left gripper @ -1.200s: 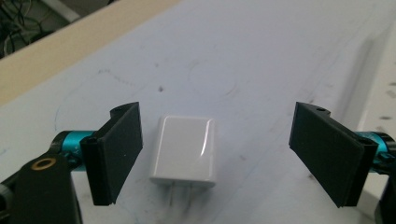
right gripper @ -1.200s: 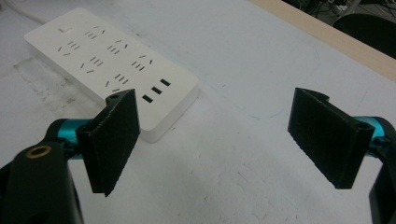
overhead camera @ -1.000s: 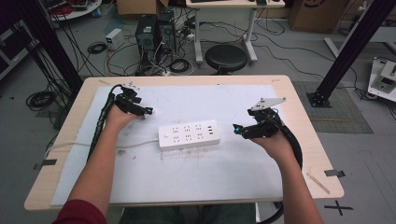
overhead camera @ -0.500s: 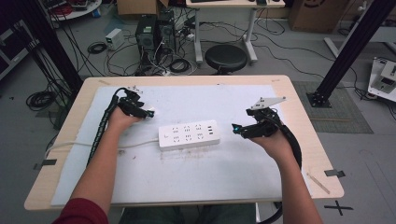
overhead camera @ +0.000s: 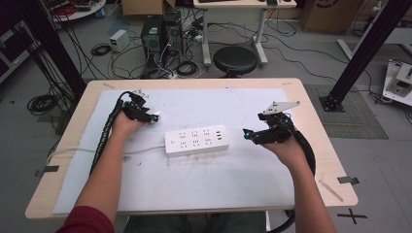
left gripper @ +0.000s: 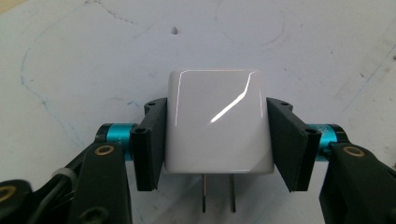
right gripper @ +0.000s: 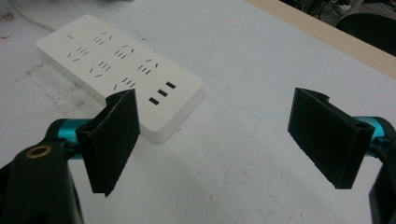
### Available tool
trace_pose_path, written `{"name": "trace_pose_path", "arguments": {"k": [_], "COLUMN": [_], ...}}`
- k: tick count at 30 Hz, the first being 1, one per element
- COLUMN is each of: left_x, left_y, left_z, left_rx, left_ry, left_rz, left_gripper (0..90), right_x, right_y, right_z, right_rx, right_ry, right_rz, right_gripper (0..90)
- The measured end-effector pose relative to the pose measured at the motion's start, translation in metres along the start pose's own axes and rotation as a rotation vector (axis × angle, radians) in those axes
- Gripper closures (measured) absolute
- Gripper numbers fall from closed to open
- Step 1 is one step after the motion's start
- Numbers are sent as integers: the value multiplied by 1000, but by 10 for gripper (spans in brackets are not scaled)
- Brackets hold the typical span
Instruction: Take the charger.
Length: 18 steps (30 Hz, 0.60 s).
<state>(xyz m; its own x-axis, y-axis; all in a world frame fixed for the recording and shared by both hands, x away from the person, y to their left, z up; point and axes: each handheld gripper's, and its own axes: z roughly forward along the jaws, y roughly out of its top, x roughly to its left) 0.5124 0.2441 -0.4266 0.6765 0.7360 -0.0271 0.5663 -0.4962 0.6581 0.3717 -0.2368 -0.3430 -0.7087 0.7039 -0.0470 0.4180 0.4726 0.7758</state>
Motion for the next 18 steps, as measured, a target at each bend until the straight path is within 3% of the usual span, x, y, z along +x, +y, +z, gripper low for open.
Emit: {"name": "trace_pose_path", "arguments": {"k": [8, 11, 18], "left_x": [-22, -36, -75], "left_y": [8, 7, 4], "left_z": [-52, -77, -120], "left_rx": [-83, -132, -171], "left_ry": [-39, -55, -85], "left_rz": [79, 108, 193], "left_gripper": [425, 425, 425], "right_x": [1, 4, 13], "right_y": [1, 2, 5], "right_z": [-2, -5, -12], "right_rx": [-11, -20, -24], "right_ry": [11, 20, 37], "right_rz": [1, -5, -35], "right_gripper": [171, 171, 171]}}
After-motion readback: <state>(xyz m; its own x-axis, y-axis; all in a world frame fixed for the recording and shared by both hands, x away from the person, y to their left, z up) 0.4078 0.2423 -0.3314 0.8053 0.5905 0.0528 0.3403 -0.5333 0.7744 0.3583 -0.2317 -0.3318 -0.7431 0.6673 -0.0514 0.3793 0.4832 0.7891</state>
